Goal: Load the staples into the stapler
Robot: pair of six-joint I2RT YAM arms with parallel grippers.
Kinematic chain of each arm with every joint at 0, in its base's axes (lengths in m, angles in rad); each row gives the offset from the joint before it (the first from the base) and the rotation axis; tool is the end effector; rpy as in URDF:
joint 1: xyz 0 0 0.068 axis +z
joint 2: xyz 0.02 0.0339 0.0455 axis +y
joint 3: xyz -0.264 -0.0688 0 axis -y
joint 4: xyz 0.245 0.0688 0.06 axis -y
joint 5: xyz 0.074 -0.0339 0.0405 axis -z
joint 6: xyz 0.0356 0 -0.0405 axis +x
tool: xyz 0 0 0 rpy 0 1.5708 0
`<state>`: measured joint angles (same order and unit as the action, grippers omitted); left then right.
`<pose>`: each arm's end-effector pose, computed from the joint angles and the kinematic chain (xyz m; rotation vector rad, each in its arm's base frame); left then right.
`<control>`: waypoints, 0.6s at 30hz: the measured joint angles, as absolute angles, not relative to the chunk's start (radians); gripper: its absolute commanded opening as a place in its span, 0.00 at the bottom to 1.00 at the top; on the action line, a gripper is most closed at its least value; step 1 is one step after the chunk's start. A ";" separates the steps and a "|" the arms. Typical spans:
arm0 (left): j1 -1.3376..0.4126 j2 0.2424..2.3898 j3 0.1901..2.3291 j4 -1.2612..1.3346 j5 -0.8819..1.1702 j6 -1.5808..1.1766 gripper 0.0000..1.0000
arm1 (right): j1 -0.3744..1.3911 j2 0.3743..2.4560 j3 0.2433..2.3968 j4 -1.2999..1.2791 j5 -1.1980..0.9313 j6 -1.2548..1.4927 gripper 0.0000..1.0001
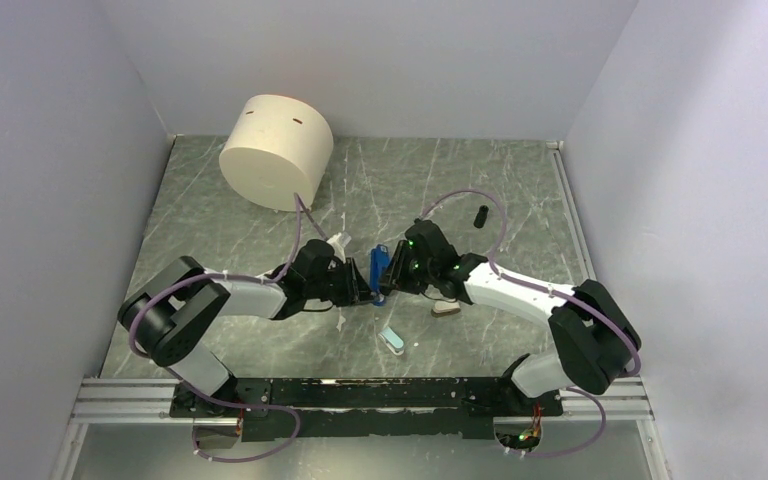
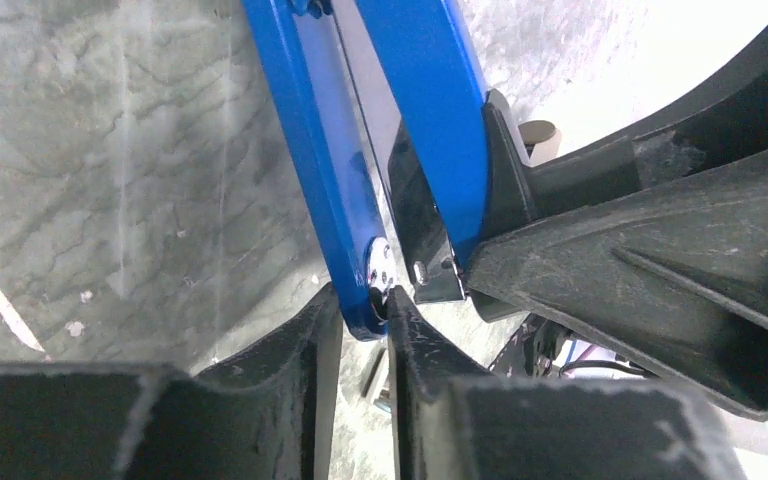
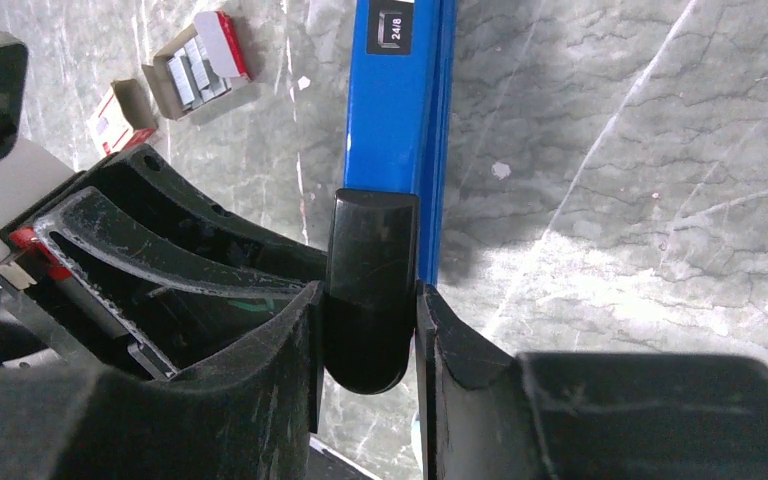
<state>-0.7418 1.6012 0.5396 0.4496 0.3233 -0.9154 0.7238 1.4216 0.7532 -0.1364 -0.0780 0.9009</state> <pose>0.2047 -0.2029 0.1308 -0.0055 2.4535 -1.2061 0.2126 0.1916 0.1909 0.1855 2.5427 0.8139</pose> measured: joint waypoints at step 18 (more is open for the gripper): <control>-0.735 1.635 0.554 0.459 0.306 -0.839 0.05 | 0.564 1.439 0.837 -0.290 -0.248 0.798 0.00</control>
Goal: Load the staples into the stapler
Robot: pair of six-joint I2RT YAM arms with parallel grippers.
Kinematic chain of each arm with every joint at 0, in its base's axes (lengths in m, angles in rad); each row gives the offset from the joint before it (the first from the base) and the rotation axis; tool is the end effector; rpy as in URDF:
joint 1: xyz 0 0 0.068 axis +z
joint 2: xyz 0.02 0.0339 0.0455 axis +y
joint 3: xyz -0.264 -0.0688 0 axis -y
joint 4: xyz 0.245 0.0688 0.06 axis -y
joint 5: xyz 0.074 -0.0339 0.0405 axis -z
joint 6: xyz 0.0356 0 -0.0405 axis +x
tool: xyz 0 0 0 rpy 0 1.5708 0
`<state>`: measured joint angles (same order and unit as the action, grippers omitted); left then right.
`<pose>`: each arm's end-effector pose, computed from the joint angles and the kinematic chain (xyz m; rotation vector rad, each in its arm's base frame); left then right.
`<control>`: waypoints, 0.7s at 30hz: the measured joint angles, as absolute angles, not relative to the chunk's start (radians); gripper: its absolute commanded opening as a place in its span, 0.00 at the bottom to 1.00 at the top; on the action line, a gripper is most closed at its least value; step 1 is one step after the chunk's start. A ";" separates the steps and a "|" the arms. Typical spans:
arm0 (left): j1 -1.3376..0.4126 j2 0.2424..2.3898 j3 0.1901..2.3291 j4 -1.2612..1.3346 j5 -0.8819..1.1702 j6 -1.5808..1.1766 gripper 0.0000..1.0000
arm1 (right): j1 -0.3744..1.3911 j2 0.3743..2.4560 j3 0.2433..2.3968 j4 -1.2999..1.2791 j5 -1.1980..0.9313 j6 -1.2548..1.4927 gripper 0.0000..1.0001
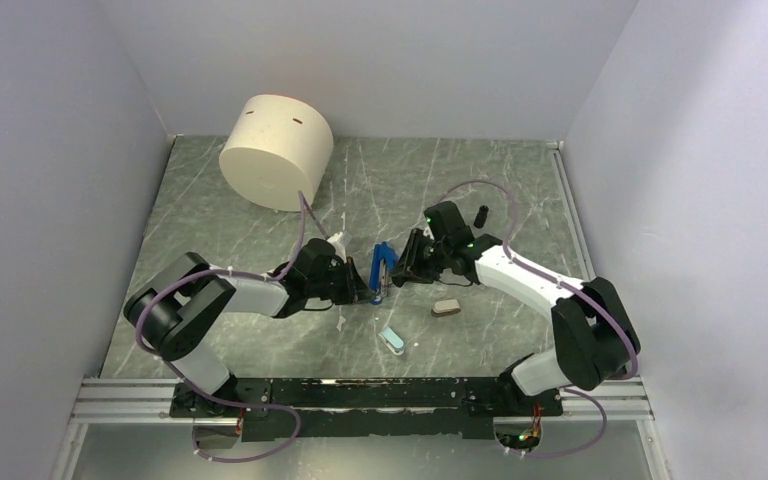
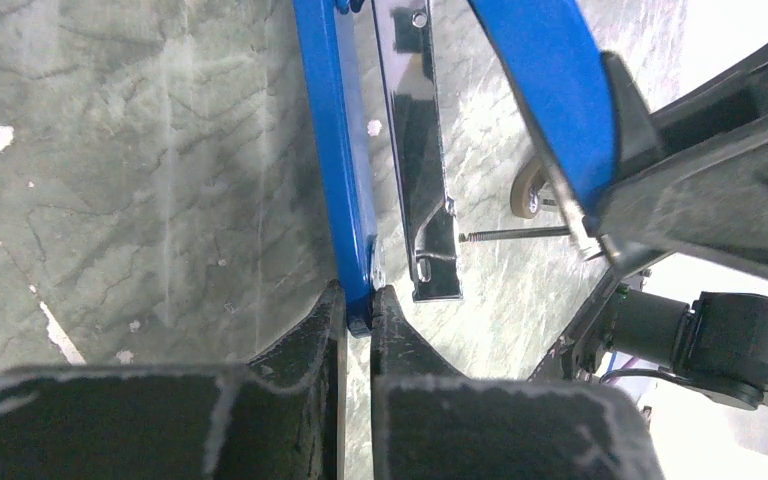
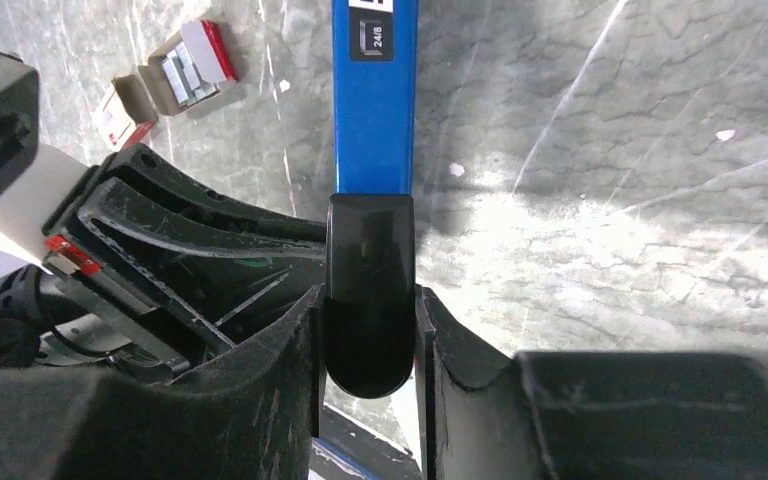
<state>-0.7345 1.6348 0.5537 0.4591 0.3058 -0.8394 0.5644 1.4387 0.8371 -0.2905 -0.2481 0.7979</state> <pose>0.2101 -0.2042 0.1261 0.0646 2.4347 -1.1472 0.2397 0.1621 0.2015 0.1921 2.6352 0.8424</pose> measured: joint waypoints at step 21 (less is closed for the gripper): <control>-0.759 1.647 0.544 0.476 0.288 -0.809 0.05 | 0.450 1.489 1.036 -0.365 -0.138 0.672 0.18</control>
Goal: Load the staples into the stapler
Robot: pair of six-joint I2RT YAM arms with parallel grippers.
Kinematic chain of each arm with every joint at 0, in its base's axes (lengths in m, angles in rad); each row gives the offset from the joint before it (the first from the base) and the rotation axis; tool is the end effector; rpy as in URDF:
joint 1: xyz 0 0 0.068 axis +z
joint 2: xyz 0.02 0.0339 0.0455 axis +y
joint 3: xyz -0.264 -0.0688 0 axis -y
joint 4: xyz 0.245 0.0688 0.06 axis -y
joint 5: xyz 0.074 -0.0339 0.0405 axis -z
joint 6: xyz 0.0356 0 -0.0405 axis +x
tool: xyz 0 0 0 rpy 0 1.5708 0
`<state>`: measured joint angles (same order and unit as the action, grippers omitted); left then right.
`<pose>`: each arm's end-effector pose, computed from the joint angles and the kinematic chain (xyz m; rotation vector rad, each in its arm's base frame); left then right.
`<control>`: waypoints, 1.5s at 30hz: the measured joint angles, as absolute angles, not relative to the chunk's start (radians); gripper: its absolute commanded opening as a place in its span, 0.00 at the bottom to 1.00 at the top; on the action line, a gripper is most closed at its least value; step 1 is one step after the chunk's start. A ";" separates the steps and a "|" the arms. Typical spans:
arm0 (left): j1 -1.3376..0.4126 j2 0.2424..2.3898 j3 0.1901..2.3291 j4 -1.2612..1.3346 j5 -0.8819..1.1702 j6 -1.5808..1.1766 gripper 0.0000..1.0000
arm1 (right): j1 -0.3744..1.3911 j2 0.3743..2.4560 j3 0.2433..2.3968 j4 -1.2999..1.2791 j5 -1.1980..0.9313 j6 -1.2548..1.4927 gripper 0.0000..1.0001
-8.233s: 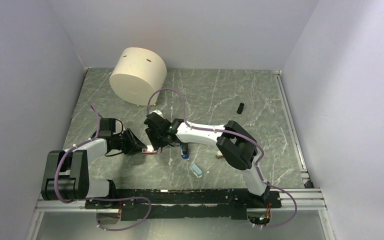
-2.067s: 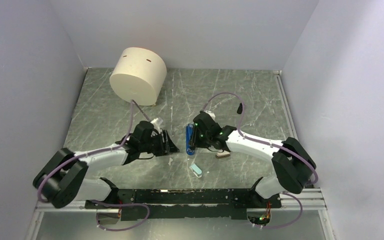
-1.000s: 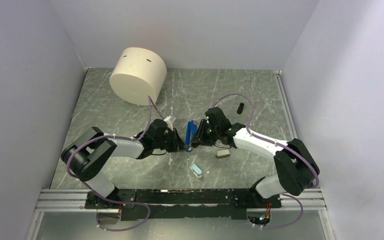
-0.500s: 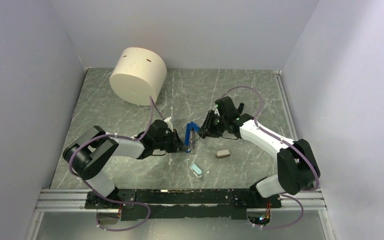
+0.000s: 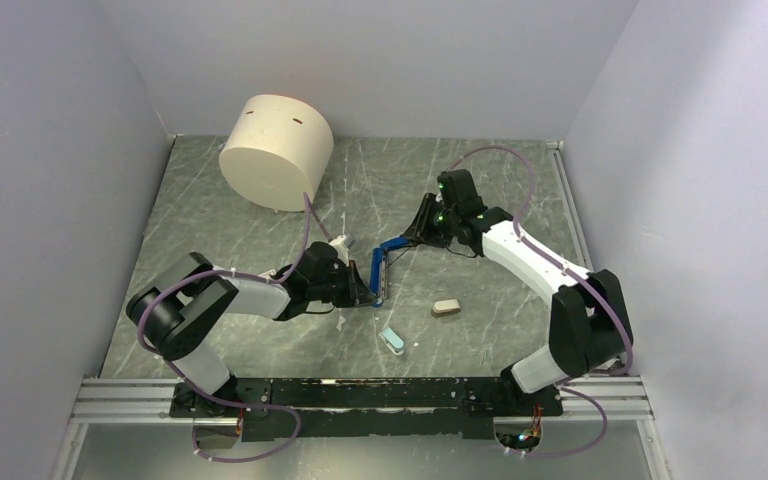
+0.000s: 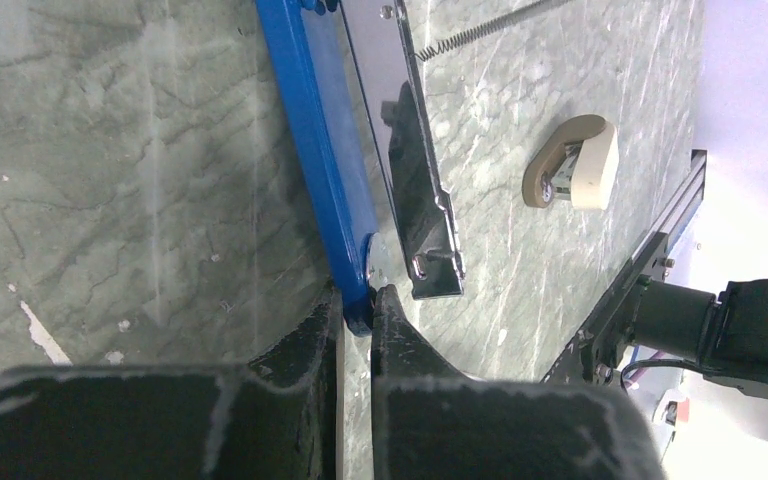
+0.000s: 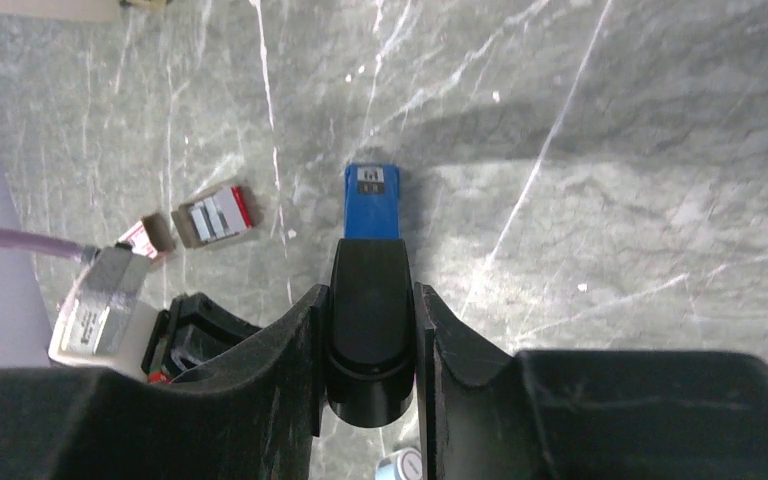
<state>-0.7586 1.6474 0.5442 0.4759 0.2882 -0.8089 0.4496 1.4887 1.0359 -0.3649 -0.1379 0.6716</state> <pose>0.2048 -0.2080 0.1216 0.1186 2.4313 -1.1238 0.2857 0.1433 0.2437 0.2084 2.4839 0.6696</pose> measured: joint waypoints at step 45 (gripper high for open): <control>-0.715 1.720 0.569 0.485 0.438 -0.854 0.31 | 0.343 1.751 1.139 -0.130 -0.139 0.678 0.48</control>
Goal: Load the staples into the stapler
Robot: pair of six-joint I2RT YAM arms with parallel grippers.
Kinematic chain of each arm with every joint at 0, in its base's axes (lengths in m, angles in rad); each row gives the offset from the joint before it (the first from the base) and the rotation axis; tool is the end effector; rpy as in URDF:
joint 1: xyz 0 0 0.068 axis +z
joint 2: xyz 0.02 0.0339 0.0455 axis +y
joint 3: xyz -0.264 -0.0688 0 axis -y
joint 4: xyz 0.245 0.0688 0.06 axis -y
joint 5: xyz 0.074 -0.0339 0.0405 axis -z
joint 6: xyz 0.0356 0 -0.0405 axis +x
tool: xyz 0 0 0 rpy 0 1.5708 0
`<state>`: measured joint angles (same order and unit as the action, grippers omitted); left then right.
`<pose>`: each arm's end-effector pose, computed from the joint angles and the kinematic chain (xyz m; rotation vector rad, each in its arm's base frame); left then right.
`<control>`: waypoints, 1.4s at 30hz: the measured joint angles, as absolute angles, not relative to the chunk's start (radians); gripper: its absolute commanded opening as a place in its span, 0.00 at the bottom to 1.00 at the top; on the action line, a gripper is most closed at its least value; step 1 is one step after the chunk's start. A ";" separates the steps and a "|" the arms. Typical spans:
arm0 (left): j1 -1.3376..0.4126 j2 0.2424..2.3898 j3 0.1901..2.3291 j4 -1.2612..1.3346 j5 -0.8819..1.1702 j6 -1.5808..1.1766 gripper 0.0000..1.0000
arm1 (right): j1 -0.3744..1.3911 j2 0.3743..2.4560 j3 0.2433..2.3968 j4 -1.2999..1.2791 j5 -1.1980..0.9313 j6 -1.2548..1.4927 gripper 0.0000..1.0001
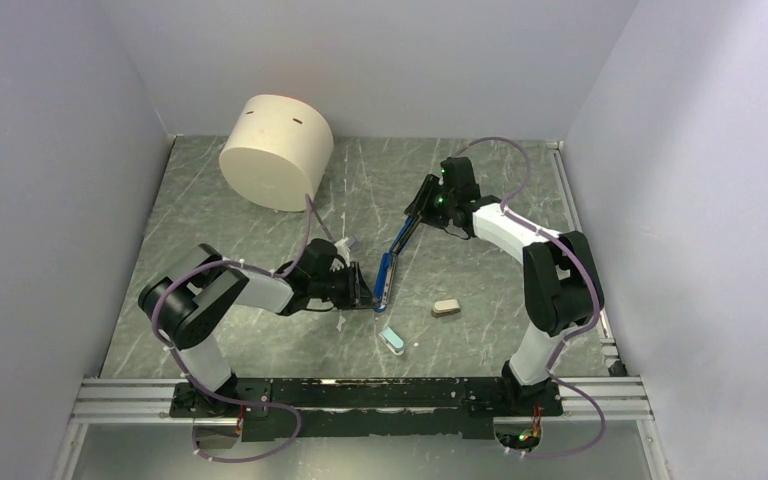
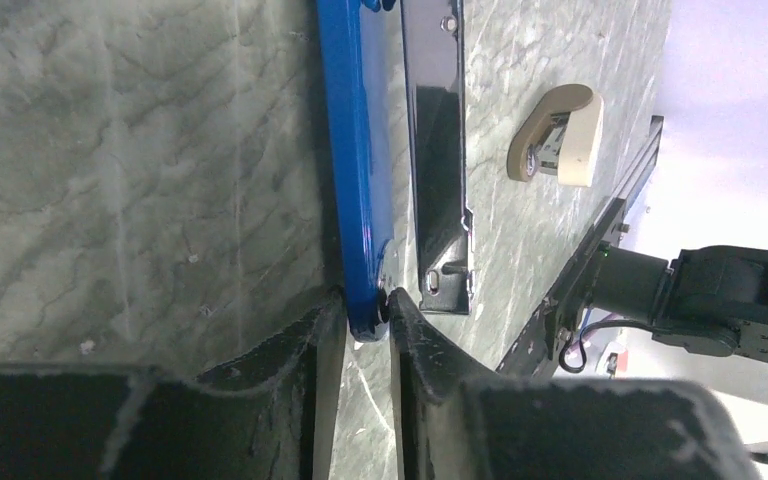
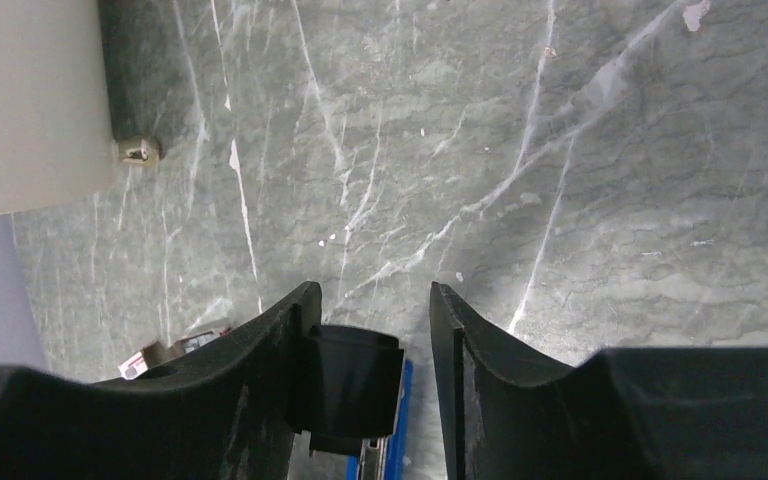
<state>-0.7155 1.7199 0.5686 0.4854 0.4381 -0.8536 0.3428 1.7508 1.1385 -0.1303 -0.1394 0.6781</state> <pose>0.2145 -0.2065 0.1096 0.0975 2.5154 -1.2538 0.3588 0.1333 0.2076 0.3281 2.3801 0.6619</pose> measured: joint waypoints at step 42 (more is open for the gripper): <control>-0.651 1.697 0.595 0.384 0.416 -0.914 0.36 | 0.344 1.539 1.174 -0.217 -0.102 0.596 0.70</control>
<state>-0.6506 1.6970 0.5953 0.3836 0.4156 -0.9138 0.3435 1.5391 1.1740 -0.2173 -0.1024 0.5961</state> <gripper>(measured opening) 0.441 0.707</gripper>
